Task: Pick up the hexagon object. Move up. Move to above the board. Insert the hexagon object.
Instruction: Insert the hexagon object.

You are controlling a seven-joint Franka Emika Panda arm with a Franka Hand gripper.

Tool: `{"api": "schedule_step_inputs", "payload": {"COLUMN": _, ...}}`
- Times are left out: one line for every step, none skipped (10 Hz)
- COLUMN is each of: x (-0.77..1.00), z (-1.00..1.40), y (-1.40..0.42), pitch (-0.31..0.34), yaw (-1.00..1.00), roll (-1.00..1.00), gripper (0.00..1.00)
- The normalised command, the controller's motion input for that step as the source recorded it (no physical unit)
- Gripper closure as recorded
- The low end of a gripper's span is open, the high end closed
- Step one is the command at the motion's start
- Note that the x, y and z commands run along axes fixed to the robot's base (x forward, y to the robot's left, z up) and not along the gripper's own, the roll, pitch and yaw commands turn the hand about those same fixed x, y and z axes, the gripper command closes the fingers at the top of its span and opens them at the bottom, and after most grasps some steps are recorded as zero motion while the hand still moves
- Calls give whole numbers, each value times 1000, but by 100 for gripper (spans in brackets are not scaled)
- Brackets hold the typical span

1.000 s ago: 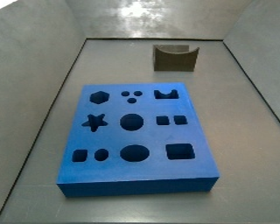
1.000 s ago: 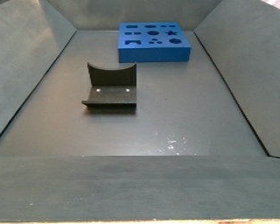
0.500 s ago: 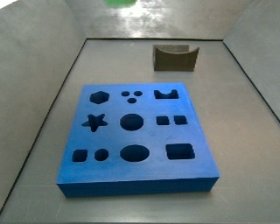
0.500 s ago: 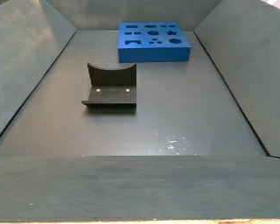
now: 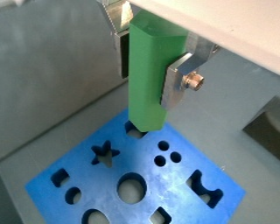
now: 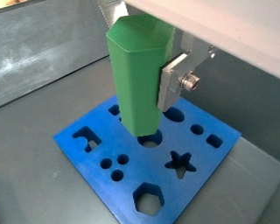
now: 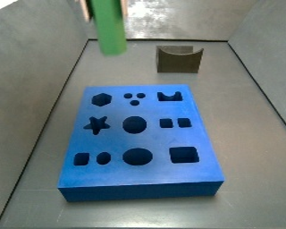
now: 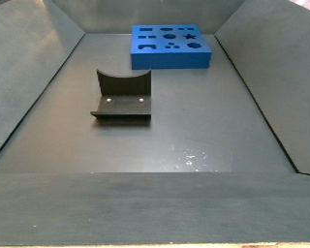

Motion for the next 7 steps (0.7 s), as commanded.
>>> {"api": "schedule_step_inputs", "payload": {"x": -40, "z": -406, "y": 0, "pitch": -63, "yaw": 0, "roll": -37, "gripper": 100}}
{"api": "schedule_step_inputs", "payload": {"x": -80, "z": -766, "y": 34, "pitch": -51, "yaw": -569, "roll": 0, "gripper": 100}}
{"api": "schedule_step_inputs", "payload": {"x": -71, "z": -674, "y": 143, "pitch": 0, "yaw": -611, "roll": 0, "gripper": 100}}
{"api": "schedule_step_inputs", "payload": {"x": -40, "z": -537, "y": 180, "pitch": 0, "yaw": -534, "roll": 0, "gripper": 100}}
{"api": "schedule_step_inputs", "payload": {"x": 0, "z": -49, "y": 40, "pitch": 6, "yaw": -6, "roll": 0, "gripper": 100}}
{"api": "schedule_step_inputs", "payload": {"x": 0, "z": -40, "y": 0, "pitch": 0, "yaw": 0, "roll": 0, "gripper": 100}}
{"api": "schedule_step_inputs", "payload": {"x": -237, "z": -649, "y": 26, "pitch": 0, "yaw": -34, "roll": 234, "gripper": 100}}
